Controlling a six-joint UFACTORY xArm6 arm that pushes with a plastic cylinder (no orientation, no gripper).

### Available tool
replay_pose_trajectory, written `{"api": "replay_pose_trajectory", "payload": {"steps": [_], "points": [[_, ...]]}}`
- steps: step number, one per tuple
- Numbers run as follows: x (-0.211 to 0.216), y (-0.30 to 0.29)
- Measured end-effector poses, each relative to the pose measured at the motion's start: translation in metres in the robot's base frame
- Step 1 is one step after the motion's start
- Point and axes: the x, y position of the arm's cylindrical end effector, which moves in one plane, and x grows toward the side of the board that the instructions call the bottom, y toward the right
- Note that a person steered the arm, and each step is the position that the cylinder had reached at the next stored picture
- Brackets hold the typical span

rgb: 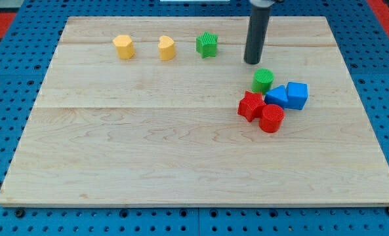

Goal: Push the yellow blocks and green star downwards of the board

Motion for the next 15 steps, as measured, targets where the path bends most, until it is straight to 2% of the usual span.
{"api": "replay_pose_trajectory", "payload": {"steps": [1, 3, 5, 6, 9, 12, 13, 14, 15], "points": [[-0.037, -0.052], [-0.043, -0.236], [-0.107, -0.297], [-0.087, -0.324], [-0.027, -0.278], [0.012, -0.27], [-0.026, -0.289], [-0.055, -0.265], [-0.031, -0.228]]}}
